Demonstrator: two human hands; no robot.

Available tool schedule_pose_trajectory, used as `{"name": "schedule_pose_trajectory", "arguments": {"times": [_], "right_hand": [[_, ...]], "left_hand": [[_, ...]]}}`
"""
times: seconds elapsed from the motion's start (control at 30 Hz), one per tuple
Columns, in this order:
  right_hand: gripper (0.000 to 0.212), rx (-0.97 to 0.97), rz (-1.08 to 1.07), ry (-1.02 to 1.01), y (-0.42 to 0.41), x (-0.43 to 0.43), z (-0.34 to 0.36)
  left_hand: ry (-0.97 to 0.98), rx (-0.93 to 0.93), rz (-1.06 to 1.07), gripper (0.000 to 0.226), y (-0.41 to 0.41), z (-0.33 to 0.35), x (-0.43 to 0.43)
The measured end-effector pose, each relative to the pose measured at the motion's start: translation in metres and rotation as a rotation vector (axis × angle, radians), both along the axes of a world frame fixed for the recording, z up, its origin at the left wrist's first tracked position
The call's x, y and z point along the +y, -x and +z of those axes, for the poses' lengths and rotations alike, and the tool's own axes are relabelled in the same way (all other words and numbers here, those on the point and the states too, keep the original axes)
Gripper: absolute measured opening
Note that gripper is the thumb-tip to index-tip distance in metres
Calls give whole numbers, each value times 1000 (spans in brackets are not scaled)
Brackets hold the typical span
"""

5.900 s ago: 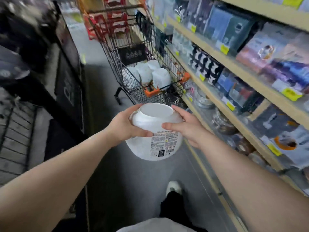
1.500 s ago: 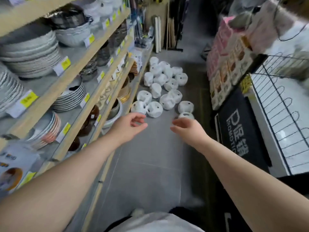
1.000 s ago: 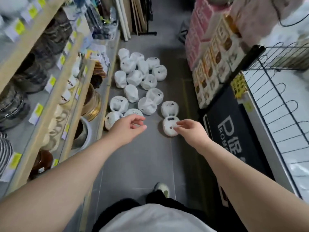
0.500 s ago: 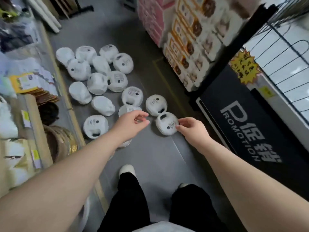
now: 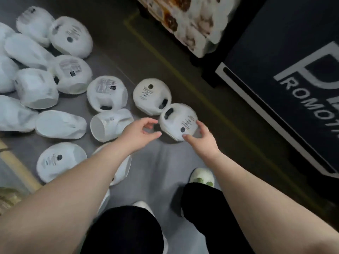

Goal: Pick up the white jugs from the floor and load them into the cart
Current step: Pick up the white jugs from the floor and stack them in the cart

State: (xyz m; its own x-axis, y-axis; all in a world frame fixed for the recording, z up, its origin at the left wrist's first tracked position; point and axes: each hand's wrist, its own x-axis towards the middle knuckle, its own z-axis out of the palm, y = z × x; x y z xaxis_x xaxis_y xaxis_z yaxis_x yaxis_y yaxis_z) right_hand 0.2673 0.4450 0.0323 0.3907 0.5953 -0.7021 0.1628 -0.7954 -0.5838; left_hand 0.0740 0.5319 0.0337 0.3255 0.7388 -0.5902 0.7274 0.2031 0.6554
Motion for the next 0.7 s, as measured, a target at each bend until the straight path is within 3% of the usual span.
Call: {"name": "schedule_pose_trajectory", "arguments": {"times": [0.2,0.37,0.53,0.7], "right_hand": [[107,3,-9,13,-2,-1,-165],[137,-51,45,-43,-1,-6,-254],[136,-120,-143,-228,11,2,-279],[121,-32,-170,-309,-5,7,-257]], "left_hand": [[-71,37,-149,59,-27,-164,23],[1,-24,-84,81,-46,-256,38],[16,-143,-68,84,-58,-277,38],[-1,-203,-58,56,-52,-250,39]]}}
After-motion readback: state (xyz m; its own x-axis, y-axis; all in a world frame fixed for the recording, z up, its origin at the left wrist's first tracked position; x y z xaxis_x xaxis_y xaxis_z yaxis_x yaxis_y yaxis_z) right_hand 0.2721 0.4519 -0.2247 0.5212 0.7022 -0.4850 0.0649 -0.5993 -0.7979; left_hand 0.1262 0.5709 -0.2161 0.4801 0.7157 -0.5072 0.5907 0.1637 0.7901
